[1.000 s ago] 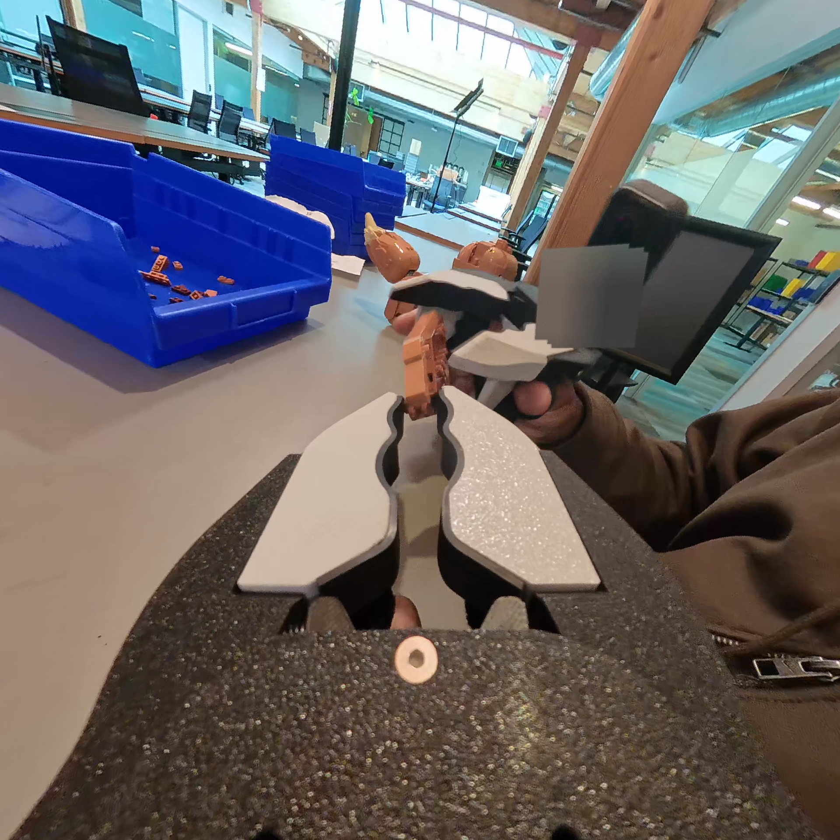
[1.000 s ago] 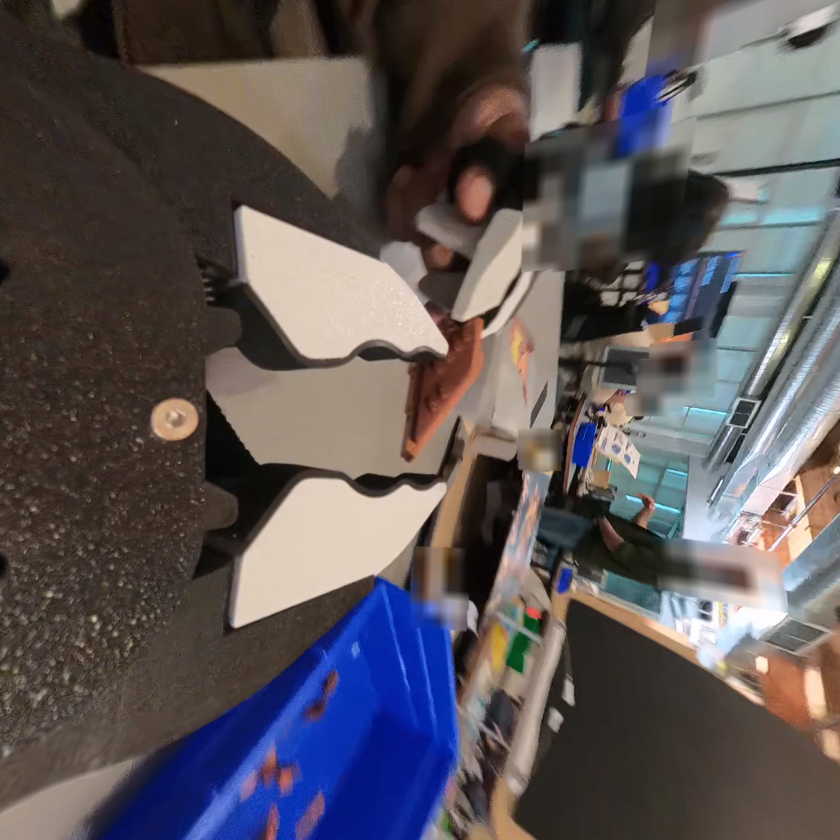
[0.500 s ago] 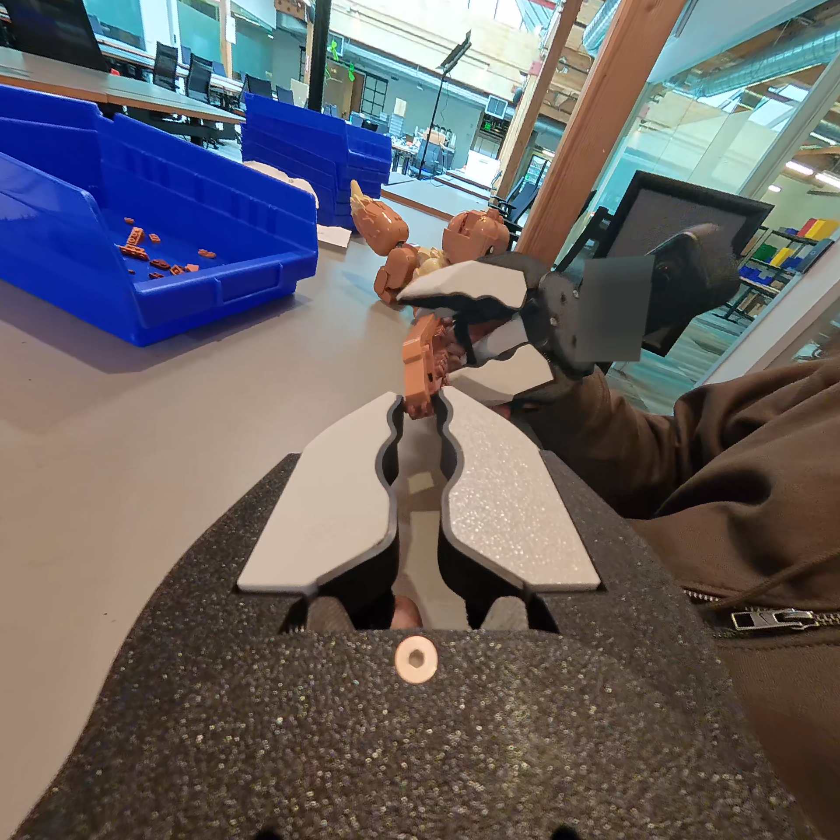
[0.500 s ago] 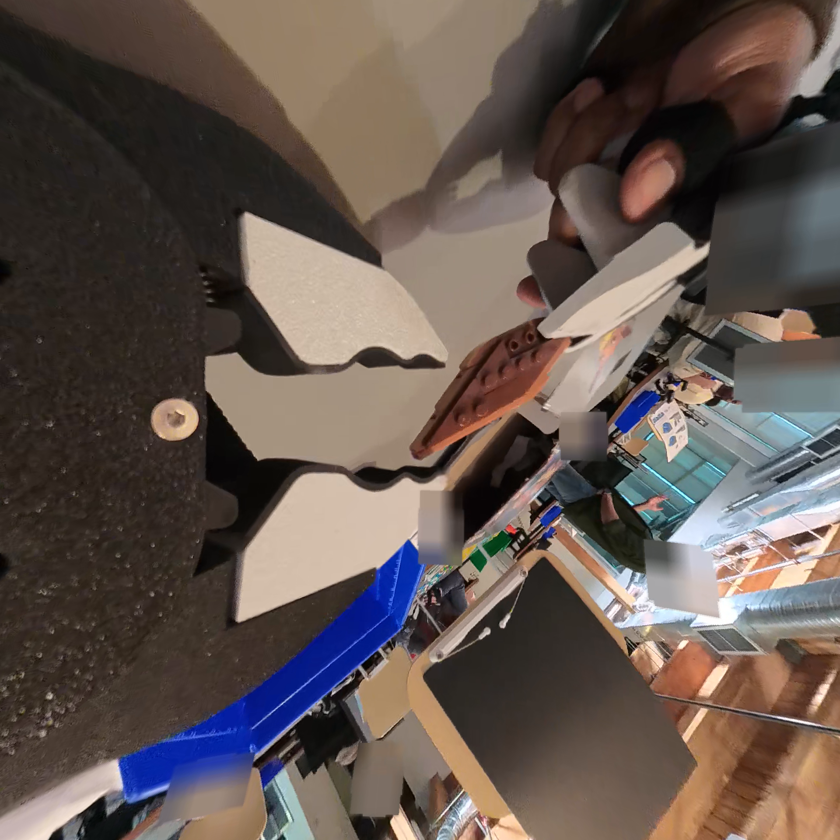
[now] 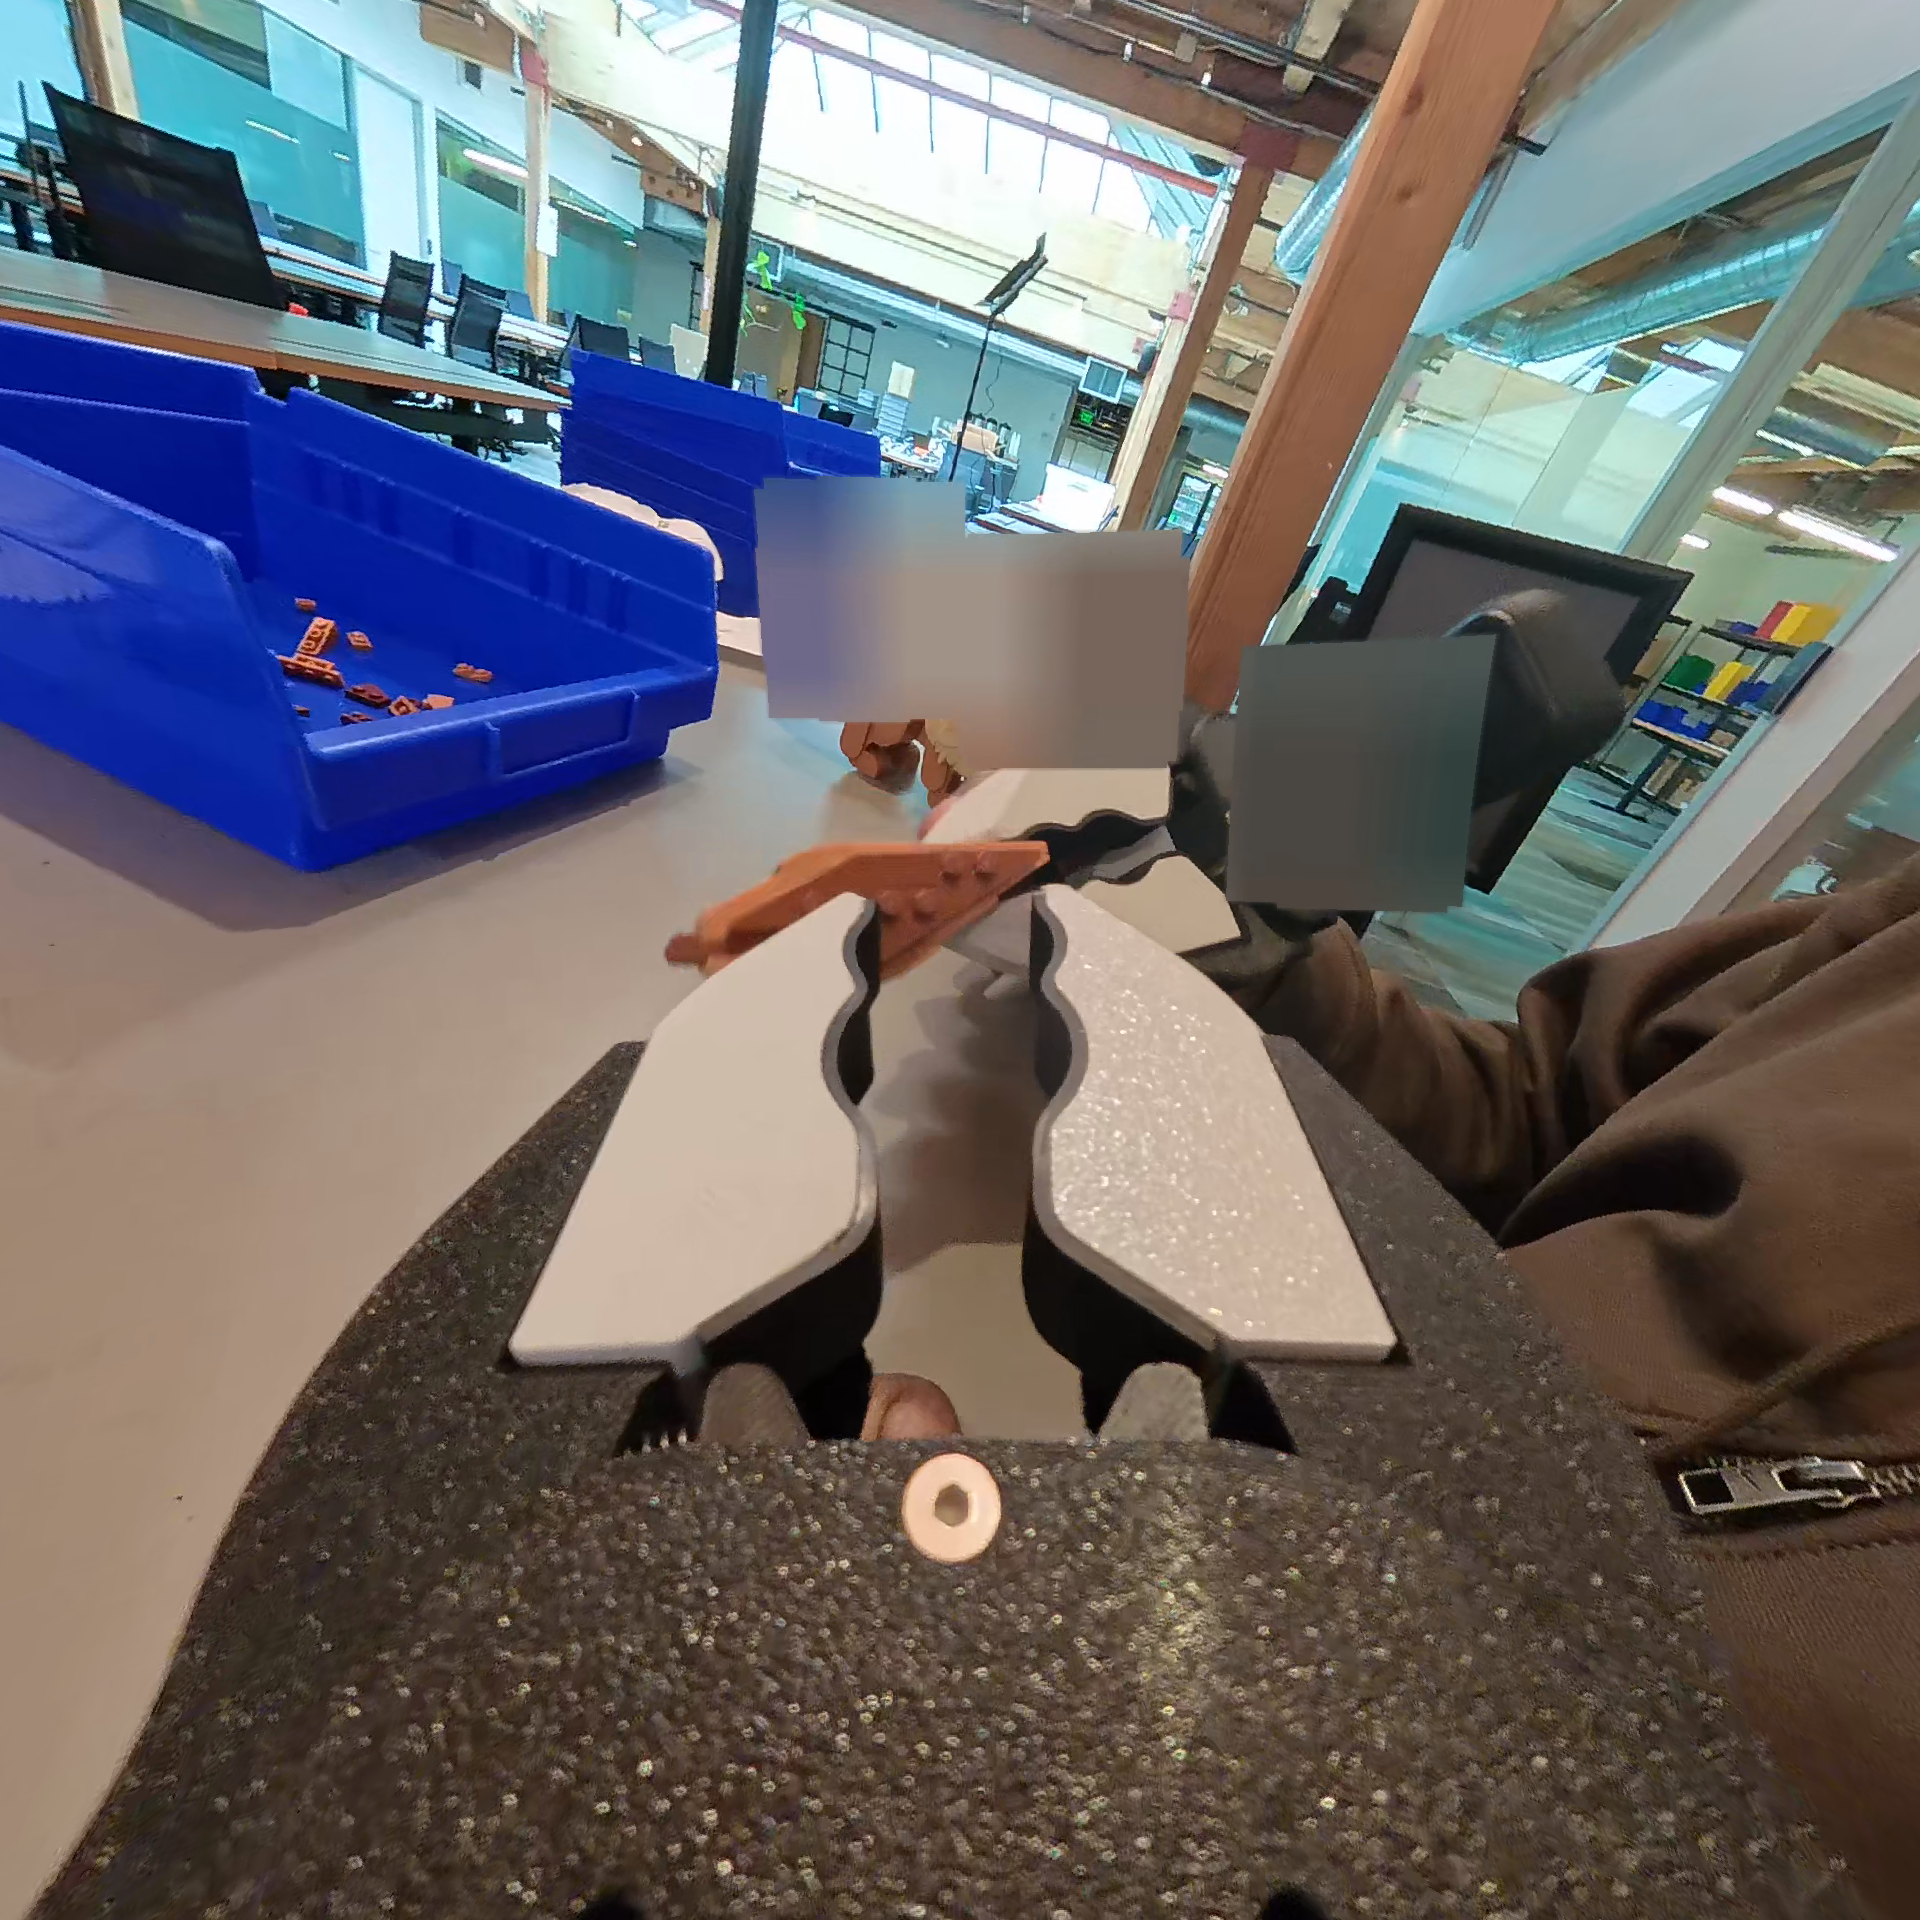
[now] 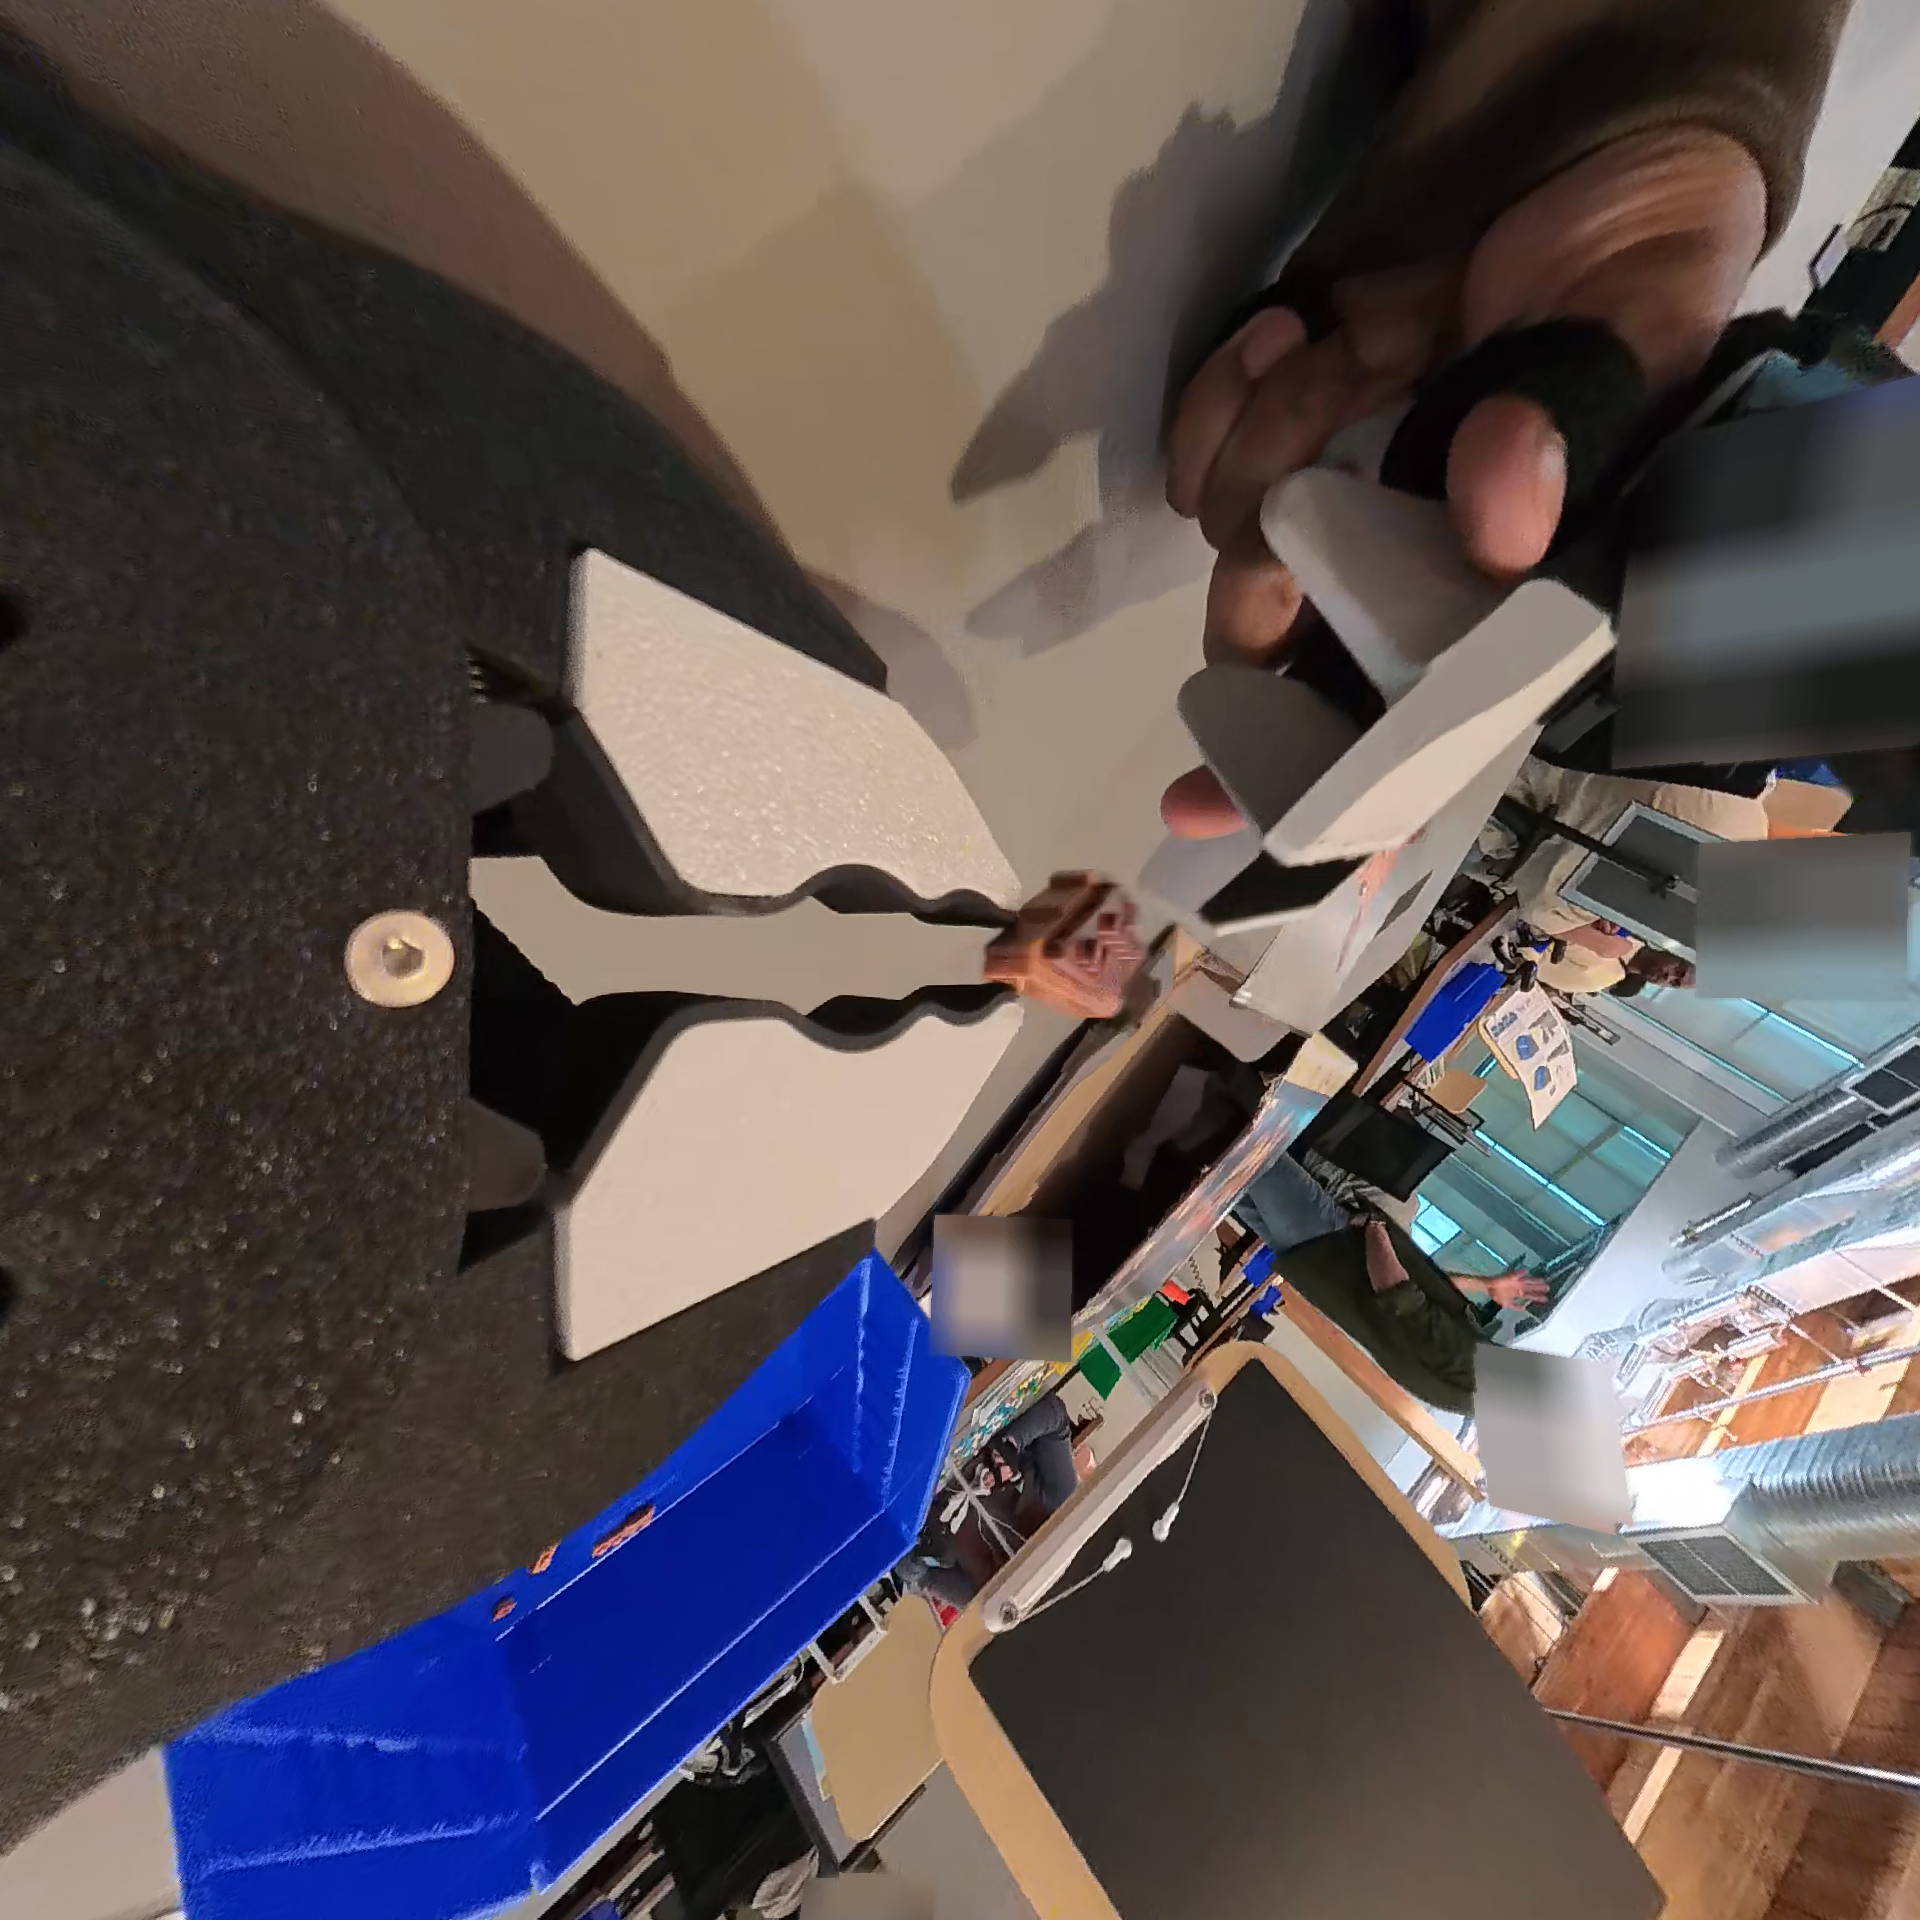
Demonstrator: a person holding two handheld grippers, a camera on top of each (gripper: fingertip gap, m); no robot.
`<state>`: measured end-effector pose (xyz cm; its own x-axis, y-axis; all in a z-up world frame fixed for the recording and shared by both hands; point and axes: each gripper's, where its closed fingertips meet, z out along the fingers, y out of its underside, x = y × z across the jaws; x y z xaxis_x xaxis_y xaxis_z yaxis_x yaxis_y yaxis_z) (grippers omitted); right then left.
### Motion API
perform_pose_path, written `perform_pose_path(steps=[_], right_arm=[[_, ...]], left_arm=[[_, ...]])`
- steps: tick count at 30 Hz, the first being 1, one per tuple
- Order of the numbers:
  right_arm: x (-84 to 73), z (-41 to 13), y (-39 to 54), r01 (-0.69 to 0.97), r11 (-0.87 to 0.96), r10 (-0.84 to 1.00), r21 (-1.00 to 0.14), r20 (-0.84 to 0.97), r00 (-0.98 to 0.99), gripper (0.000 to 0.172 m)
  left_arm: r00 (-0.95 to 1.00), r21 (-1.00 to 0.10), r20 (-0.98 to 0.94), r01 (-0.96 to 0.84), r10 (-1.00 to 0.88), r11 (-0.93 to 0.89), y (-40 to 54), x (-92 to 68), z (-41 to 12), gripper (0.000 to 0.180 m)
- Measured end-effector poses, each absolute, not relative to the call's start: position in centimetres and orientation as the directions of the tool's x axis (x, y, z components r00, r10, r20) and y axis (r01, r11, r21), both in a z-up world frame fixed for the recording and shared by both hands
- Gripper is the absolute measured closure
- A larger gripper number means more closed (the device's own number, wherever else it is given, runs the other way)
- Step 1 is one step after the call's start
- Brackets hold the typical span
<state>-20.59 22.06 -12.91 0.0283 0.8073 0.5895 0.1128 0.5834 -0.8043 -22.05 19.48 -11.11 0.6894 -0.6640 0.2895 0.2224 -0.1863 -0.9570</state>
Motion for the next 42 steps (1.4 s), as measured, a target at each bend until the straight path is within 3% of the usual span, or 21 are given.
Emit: perform_pose_path(steps=[2, 11, 15, 19, 23, 27, 29, 32, 35, 38, 42], right_arm=[[-20.8, -12.9, 21.8, 0.106, 0.591, 0.802, -0.800, 0.596, 0.030, 0.172], [-21.2, -14.9, 24.3, 0.265, 0.499, 0.845, -0.825, 0.531, 0.061, 0.172], [-21.5, -16.4, 24.1, 0.355, 0.425, 0.899, -0.833, 0.436, -0.052, 0.159], [-22.5, -18.6, 22.7, 0.518, 0.397, 0.918, -0.757, 0.317, -0.240, 0.139], [-24.8, -19.9, 22.3, 0.616, 0.343, 0.934, -0.709, 0.188, -0.304, 0.125], [-26.7, -21.6, 22.4, 0.695, 0.297, 0.948, -0.655, 0.112, -0.299, 0.127], [-27.2, -21.8, 21.9, 0.683, 0.267, 0.953, -0.679, 0.082, -0.291, 0.148], [-27.7, -21.3, 23.0, 0.653, 0.222, 0.974, -0.724, 0.131, -0.185, 0.149], [-27.7, -18.8, 24.3, 0.525, 0.148, 0.989, -0.838, 0.139, -0.057, 0.149], [-27.3, -15.6, 24.4, 0.329, 0.008, 1.000, -0.944, 0.007, -0.006, 0.149], [-27.2, -12.8, 23.4, 0.141, -0.121, 0.992, -0.983, -0.126, -0.029, 0.149]], left_arm=[[0.695, -0.949, 0.316, 0.243, -0.646, -0.202, 19.7, -22.4, -11.3, 0.153], [0.837, -0.956, 0.278, 0.194, -0.472, -0.219, 21.3, -25.3, -12.8, 0.152], [0.899, -0.969, 0.220, 0.155, -0.379, -0.195, 21.4, -27.6, -12.9, 0.152], [0.924, -0.971, 0.197, 0.136, -0.329, -0.199, 21.3, -29.1, -13.1, 0.152], [0.930, -0.970, 0.190, 0.129, -0.313, -0.207, 21.2, -29.5, -13.3, 0.152], [0.931, -0.968, 0.195, 0.132, -0.309, -0.213, 21.2, -29.5, -13.5, 0.153], [0.931, -0.967, 0.201, 0.139, -0.306, -0.211, 21.2, -29.6, -13.4, 0.153], [0.927, -0.962, 0.234, 0.177, -0.292, -0.208, 21.2, -30.0, -13.3, 0.152], [0.921, -0.950, 0.287, 0.239, -0.263, -0.199, 21.3, -30.7, -13.2, 0.152], [0.902, -0.933, 0.351, 0.314, -0.251, -0.178, 21.4, -31.3, -12.8, 0.150], [0.796, -0.873, 0.487, 0.450, -0.359, -0.186, 21.5, -29.6, -11.9, 0.145]])
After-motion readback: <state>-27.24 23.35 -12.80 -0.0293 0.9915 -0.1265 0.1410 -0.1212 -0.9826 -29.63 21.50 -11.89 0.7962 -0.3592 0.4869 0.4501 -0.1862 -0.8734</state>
